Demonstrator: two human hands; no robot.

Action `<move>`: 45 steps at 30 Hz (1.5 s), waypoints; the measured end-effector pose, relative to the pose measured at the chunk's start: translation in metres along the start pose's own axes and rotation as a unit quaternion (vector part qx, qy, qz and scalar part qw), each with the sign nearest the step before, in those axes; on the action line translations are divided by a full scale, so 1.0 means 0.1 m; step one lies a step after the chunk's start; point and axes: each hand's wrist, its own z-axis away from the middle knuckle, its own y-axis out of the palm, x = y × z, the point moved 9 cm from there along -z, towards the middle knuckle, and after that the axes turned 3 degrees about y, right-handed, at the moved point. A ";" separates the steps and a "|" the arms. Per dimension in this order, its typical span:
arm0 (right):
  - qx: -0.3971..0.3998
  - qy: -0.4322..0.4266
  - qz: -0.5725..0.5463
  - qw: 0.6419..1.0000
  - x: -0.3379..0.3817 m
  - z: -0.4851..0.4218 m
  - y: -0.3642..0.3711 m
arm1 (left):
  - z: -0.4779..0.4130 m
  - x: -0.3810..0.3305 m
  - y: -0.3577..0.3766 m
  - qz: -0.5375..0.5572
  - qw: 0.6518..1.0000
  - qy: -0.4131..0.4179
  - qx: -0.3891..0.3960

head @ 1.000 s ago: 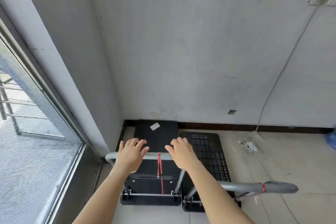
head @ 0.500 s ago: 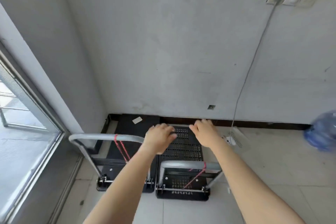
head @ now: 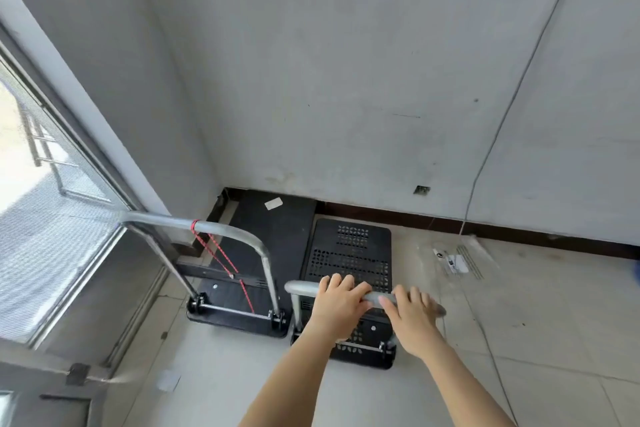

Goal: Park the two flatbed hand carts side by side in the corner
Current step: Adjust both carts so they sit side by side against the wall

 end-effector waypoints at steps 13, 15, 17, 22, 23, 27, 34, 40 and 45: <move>0.041 -0.097 0.132 0.986 -0.05 -0.26 0.19 | -0.29 -0.06 0.06 0.010 0.999 0.019 0.042; 0.041 -0.071 0.116 0.990 -0.07 -0.28 0.16 | -0.30 -0.05 0.06 0.008 0.998 0.023 0.056; 0.028 -0.090 0.103 0.990 -0.02 -0.27 0.12 | -0.31 -0.03 0.05 0.008 0.998 0.024 0.061; 0.017 -0.066 0.061 0.996 -0.01 -0.30 0.09 | -0.34 0.04 0.05 0.013 0.997 0.019 0.069; 0.018 -0.081 0.069 0.994 0.02 -0.30 0.12 | -0.34 0.05 0.05 0.011 0.997 0.018 0.070; 0.030 -0.076 0.090 0.993 0.05 -0.31 0.13 | -0.35 0.10 0.05 0.005 0.997 0.022 0.073; 0.062 -0.078 0.099 0.990 0.15 -0.34 0.19 | -0.34 0.16 0.03 0.011 0.996 0.028 0.083; 0.051 -0.006 0.063 0.997 0.08 -0.40 0.28 | -0.32 0.21 0.00 0.015 0.995 0.029 0.092; 0.086 -0.042 0.061 0.994 0.23 -0.36 0.09 | -0.36 0.29 0.02 0.022 0.992 0.024 0.125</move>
